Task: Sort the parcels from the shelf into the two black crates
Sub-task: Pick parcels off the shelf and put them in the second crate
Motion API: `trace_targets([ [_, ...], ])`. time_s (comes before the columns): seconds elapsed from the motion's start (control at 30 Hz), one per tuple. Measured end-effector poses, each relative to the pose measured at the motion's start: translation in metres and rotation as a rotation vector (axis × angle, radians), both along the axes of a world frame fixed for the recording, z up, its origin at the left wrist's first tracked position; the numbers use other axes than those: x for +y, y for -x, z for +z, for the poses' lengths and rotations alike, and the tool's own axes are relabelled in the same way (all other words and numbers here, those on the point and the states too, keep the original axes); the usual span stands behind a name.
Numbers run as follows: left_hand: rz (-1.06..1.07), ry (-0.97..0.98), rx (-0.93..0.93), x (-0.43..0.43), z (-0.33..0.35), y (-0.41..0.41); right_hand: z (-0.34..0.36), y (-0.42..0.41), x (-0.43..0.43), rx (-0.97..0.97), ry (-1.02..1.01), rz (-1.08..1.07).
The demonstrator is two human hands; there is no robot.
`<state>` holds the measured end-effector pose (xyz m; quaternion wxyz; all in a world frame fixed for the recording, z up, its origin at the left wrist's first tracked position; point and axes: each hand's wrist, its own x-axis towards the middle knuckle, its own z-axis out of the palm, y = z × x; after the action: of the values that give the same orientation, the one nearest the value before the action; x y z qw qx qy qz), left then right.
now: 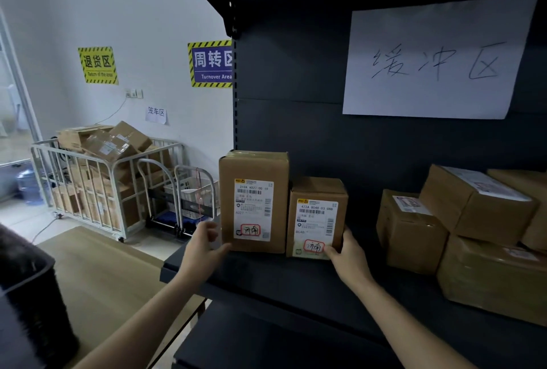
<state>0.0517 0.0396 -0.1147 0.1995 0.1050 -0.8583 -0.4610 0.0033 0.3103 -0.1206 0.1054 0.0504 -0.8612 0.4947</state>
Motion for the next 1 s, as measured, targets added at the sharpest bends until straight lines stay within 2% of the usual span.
trace_targets([
  [0.27, -0.268, -0.033, -0.129, -0.018, -0.001, 0.037, 0.0, 0.02, 0.001, -0.073, 0.025, 0.035],
  [0.5, -0.335, -0.048, -0.126, -0.011, -0.005, 0.05, 0.0, 0.03, 0.003, -0.153, 0.019, 0.074],
  [0.67, -0.361, -0.079, -0.055, -0.015, -0.003, 0.045, 0.006, 0.022, 0.01, -0.12, 0.109, 0.109],
  [0.8, -0.374, -0.253, 0.05, -0.014, 0.009, 0.034, 0.018, 0.011, 0.018, -0.074, 0.183, 0.135],
  [1.0, -0.369, -0.344, 0.142, -0.001, 0.024, 0.012, 0.032, -0.008, 0.023, -0.05, 0.26, 0.12],
])
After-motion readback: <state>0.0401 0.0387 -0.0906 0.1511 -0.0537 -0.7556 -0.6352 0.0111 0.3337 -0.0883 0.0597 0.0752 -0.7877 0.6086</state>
